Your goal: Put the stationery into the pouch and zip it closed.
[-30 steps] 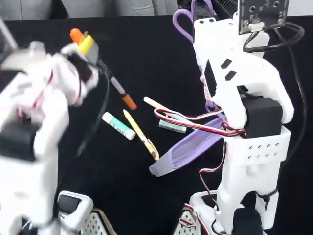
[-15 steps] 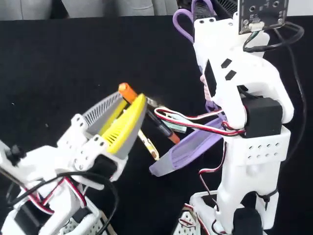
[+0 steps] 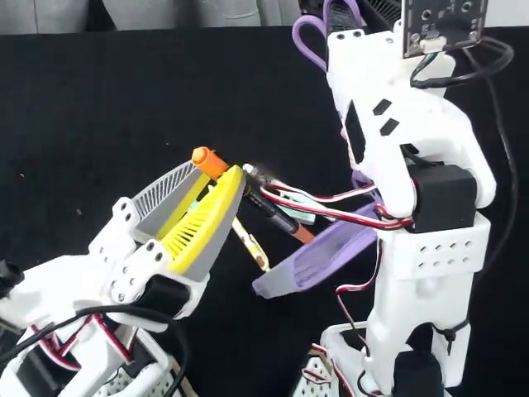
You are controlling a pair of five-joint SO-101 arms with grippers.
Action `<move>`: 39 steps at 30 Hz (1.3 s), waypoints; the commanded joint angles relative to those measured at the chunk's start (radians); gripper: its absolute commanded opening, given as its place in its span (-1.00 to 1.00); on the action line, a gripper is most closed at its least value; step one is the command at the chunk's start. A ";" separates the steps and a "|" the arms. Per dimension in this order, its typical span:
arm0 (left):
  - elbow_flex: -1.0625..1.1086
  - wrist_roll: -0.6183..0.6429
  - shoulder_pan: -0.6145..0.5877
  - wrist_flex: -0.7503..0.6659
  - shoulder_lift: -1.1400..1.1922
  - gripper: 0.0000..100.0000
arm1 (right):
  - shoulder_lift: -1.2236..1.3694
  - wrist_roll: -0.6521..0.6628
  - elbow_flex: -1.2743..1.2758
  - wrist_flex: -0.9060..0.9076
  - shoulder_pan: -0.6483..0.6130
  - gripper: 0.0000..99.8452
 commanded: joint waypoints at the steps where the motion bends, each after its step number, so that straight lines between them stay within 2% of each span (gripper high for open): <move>1: -0.030 -0.018 -0.001 -0.009 0.035 -0.94 | 0.004 -0.003 -0.004 -0.026 -0.014 -0.98; 5: -0.025 -0.048 0.025 0.048 0.037 -0.94 | 0.004 -0.003 -0.004 -0.026 -0.014 -0.98; 9: -0.016 -0.077 0.090 0.060 0.037 -0.94 | 0.004 -0.003 -0.004 -0.026 -0.011 -0.98; 13: -0.002 -0.087 0.097 0.055 0.037 -0.94 | 0.004 -0.003 -0.004 -0.026 -0.011 -0.98; 22: -0.163 -0.086 0.097 0.058 0.052 -0.94 | 0.030 -0.002 -0.010 -0.026 -0.011 -0.98; 28: -0.130 -0.084 0.099 0.060 0.052 -0.94 | 0.087 -0.002 -0.012 -0.055 -0.011 -0.98; 31: -0.084 -0.092 0.165 0.060 0.052 -0.94 | 0.088 -0.002 -0.013 -0.057 -0.011 -0.98; 33: -0.045 -0.132 0.220 0.060 0.051 -0.94 | 0.082 -0.002 -0.013 -0.057 -0.011 -0.98; 36: 0.019 -0.262 0.306 0.060 0.051 -0.94 | 0.082 -0.002 -0.013 -0.057 -0.011 -0.98; 39: 0.084 -0.354 0.335 0.060 0.040 -0.94 | 0.077 -0.002 -0.013 -0.057 -0.009 -0.98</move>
